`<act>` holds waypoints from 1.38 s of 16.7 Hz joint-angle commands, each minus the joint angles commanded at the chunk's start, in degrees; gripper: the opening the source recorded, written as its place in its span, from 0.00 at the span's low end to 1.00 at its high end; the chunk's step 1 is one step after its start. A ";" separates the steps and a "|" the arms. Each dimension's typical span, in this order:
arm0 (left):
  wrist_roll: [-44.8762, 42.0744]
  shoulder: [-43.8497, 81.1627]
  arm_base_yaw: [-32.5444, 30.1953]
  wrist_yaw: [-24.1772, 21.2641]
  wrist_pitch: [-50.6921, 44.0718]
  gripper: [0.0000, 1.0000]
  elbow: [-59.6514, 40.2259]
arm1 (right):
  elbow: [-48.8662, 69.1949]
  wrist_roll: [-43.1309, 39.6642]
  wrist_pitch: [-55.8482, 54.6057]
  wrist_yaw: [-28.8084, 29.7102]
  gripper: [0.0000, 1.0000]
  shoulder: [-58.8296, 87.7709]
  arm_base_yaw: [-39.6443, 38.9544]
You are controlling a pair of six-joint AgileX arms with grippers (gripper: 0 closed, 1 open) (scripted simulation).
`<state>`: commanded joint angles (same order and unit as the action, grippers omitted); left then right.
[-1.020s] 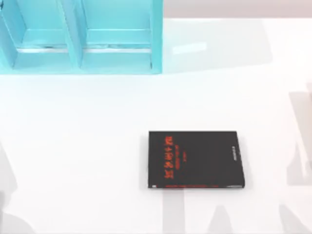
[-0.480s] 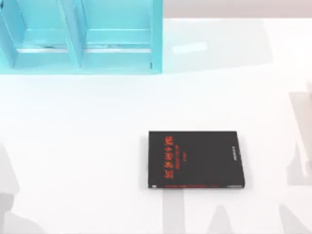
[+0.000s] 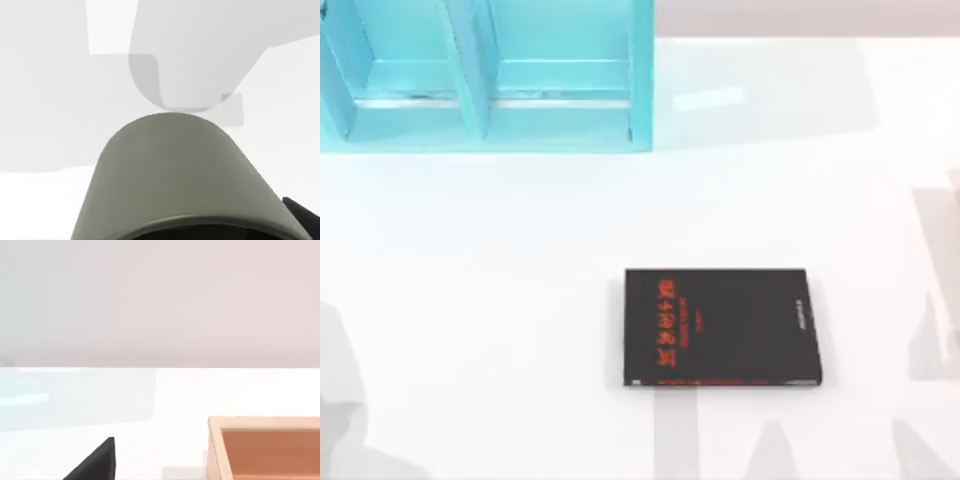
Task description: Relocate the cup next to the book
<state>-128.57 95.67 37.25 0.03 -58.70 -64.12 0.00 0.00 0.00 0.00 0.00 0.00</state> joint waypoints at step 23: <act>114.21 18.77 -51.14 2.76 -7.47 0.00 -26.10 | 0.00 0.00 0.00 0.00 1.00 0.00 0.00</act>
<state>-14.36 114.44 -13.90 2.79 -66.17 -90.22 0.00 0.00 0.00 0.00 0.00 0.00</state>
